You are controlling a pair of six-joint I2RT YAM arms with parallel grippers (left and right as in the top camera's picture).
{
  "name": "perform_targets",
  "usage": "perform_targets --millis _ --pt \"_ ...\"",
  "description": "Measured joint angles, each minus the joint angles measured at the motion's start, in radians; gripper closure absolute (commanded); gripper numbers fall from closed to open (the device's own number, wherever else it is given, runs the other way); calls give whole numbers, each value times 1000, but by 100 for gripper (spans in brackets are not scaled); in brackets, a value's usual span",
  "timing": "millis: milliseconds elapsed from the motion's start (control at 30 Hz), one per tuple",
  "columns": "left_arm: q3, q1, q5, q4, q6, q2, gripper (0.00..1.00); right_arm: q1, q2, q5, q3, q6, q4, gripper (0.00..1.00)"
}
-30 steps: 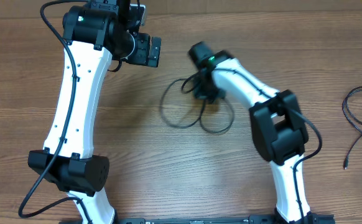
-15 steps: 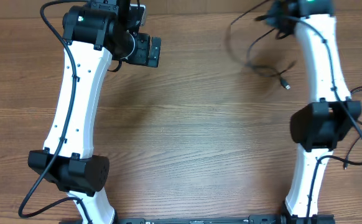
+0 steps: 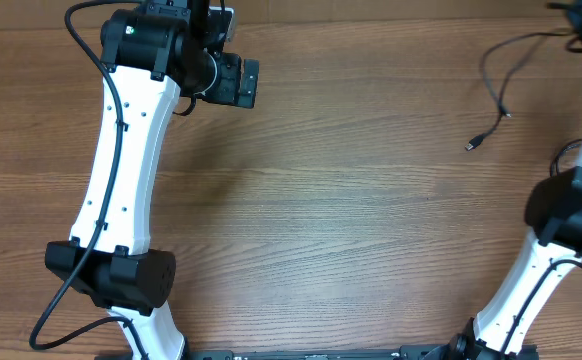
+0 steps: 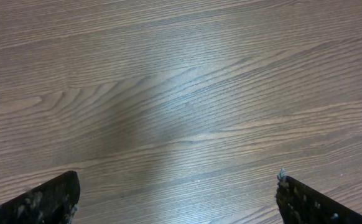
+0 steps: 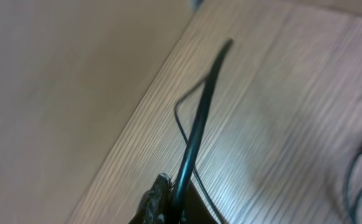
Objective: Untangle cables
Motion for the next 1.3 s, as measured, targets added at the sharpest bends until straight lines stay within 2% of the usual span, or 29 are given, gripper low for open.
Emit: perform_targets --millis 267,500,700,733,767,800,867,933,1300 --pt "0 0 0 0 0 0 0 -94 0 -2 0 43 92 96" --pt "0 0 0 0 0 0 0 -126 0 -145 0 121 284 96" --pt "0 0 0 0 0 0 0 -124 0 -183 0 137 272 96" --pt "0 0 0 0 0 0 0 -123 0 -166 0 134 246 88" --pt "0 0 0 0 0 0 0 -124 0 -153 0 130 233 73" --pt "0 0 0 0 0 0 0 -124 0 -136 -2 125 218 50" --pt "0 0 0 0 0 0 0 -124 0 -97 -9 108 189 16" --pt "0 0 0 0 0 0 0 -124 0 -79 -23 92 175 0" --pt "0 0 0 0 0 0 0 -123 0 -54 -36 -8 -18 0"
